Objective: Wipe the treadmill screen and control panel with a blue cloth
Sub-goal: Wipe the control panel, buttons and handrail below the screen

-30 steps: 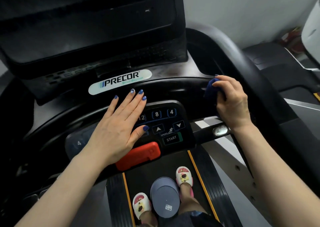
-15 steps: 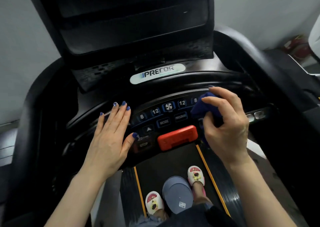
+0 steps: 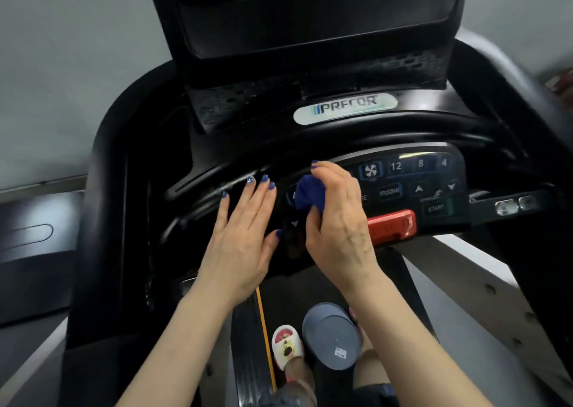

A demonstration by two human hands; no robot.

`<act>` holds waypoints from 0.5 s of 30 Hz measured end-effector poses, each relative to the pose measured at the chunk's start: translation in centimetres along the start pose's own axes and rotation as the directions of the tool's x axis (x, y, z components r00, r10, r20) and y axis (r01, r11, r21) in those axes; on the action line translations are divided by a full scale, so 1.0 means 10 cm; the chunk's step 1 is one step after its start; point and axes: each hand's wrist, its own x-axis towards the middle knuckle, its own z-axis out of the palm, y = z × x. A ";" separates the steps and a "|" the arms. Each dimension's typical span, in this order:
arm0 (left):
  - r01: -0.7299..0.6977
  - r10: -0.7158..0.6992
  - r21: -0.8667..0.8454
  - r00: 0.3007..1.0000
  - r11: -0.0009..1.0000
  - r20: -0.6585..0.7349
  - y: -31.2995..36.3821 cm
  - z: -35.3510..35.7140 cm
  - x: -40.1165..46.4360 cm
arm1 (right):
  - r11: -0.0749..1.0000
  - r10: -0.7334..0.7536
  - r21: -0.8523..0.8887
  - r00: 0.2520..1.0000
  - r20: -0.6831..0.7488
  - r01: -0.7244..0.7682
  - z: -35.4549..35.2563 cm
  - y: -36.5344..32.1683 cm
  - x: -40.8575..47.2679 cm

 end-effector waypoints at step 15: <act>-0.076 0.062 -0.055 0.975 0.996 -0.211 -0.19 0.43 -0.12 | 0.989 0.088 -0.109 0.989 -0.118 -0.101 0.26 -0.03 -0.23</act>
